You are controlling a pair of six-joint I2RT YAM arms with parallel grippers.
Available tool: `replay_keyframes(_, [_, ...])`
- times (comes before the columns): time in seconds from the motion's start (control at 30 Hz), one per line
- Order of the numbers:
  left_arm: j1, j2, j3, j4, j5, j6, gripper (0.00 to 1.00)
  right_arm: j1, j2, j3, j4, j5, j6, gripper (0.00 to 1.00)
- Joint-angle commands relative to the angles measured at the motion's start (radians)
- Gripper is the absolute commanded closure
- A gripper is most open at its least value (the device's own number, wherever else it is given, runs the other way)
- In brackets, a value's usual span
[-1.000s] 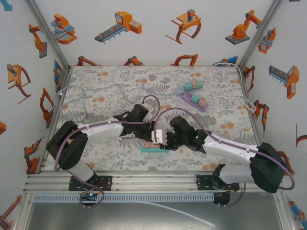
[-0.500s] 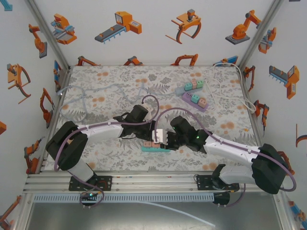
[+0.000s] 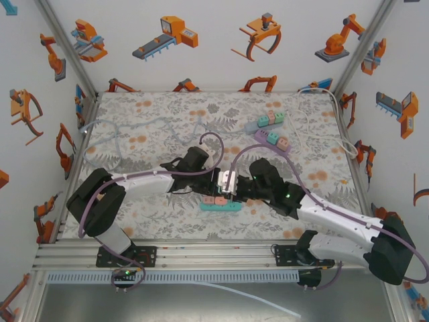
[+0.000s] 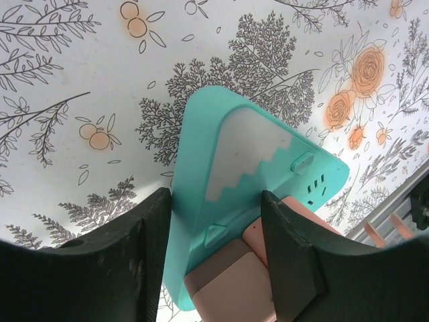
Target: Pull the plug off the socket
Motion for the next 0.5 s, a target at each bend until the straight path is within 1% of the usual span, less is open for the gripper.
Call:
replay_keyframes(0.0, [0.006,0.079,-0.074,-0.249,-0.230,0.067,0.45,0.006,-0.023,0.031,0.049,0.095,0.170,0.85])
replay_keyframes(0.1, [0.010,0.040,-0.044,-0.265,-0.209,0.071,0.44,-0.001,-0.005,0.079,0.034,0.278,0.418,0.91])
replay_keyframes(0.17, [0.018,0.009,-0.024,-0.276,-0.203,0.073,0.43,-0.017,0.011,0.124,-0.015,0.373,0.567,0.97])
replay_keyframes(0.23, [0.031,-0.025,-0.006,-0.288,-0.196,0.075,0.42,-0.041,0.023,0.157,-0.071,0.451,0.694,0.97])
replay_keyframes(0.37, [0.064,-0.094,0.030,-0.293,-0.158,0.082,0.40,-0.105,0.011,0.149,-0.085,0.499,0.896,0.97])
replay_keyframes(0.47, [0.077,-0.138,0.059,-0.286,-0.125,0.091,0.38,-0.182,-0.001,0.101,-0.085,0.492,1.082,0.97])
